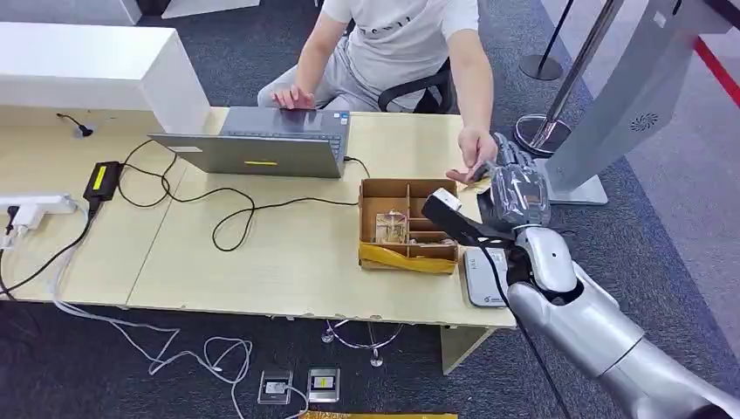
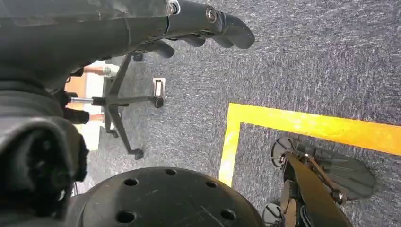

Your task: Pass the card to the sensor for recognition and then transmit it.

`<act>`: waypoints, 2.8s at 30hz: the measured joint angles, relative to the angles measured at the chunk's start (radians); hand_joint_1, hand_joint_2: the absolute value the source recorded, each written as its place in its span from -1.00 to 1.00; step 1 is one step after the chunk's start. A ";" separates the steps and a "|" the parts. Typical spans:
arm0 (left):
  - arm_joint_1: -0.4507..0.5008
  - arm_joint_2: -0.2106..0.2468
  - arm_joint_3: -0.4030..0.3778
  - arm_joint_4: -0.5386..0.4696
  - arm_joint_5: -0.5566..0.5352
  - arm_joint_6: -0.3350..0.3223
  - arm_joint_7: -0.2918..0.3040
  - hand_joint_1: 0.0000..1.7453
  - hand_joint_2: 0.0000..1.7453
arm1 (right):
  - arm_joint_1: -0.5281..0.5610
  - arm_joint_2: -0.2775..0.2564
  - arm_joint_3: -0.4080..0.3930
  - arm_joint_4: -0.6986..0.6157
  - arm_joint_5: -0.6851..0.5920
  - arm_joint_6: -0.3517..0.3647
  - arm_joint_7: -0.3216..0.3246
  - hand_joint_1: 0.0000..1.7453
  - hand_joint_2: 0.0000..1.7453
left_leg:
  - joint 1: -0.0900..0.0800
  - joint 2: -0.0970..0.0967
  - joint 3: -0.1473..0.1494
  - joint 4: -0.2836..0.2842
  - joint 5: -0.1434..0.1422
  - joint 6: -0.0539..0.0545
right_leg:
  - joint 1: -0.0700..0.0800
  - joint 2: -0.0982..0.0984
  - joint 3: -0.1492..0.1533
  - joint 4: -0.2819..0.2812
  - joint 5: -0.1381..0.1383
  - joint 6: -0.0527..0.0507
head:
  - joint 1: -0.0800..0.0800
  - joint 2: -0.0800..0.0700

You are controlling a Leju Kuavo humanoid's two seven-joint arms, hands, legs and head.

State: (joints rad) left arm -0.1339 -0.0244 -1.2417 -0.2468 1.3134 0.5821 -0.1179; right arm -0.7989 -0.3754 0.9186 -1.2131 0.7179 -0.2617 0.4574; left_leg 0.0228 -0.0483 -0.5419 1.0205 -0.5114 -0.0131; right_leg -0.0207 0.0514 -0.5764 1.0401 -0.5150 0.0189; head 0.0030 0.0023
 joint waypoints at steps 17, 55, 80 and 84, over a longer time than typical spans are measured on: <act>0.000 0.000 0.000 0.000 0.007 0.007 0.000 -1.00 -1.00 | 0.000 0.053 -0.001 0.072 0.085 -0.035 -0.007 -1.00 1.00 | 0.000 0.000 0.000 0.000 0.000 0.000 | 0.000 0.000 0.000 0.000 0.000 0.000 | 0.000 0.000; 0.012 0.008 0.000 0.000 0.029 -0.005 0.023 -1.00 -1.00 | 0.128 -0.092 -0.082 -0.060 -0.027 0.076 0.087 -1.00 1.00 | -0.001 0.001 0.000 0.000 0.000 0.001 | -0.001 0.001 -0.002 0.000 0.000 0.000 | 0.000 0.000; 0.010 0.103 -0.001 0.000 0.024 -0.105 0.034 -1.00 -1.00 | 0.238 -0.094 -0.002 -0.127 -0.053 -0.002 0.066 -1.00 1.00 | 0.000 0.000 -0.001 0.000 0.001 0.001 | 0.000 0.001 -0.001 0.000 0.000 0.000 | 0.000 0.000; 0.010 0.118 -0.001 0.000 0.024 -0.100 0.034 -1.00 -1.00 | 0.244 -0.086 0.005 -0.127 -0.024 0.016 0.066 -1.00 1.00 | 0.000 0.000 -0.001 0.000 0.001 0.001 | 0.000 0.001 -0.001 0.000 0.000 0.000 | 0.000 0.000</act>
State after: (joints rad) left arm -0.1239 0.0935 -1.2428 -0.2464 1.3371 0.4822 -0.0835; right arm -0.5553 -0.4616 0.9239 -1.3401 0.6939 -0.2453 0.5238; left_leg 0.0229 -0.0479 -0.5427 1.0205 -0.5107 -0.0121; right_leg -0.0205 0.0520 -0.5774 1.0401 -0.5150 0.0192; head 0.0031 0.0023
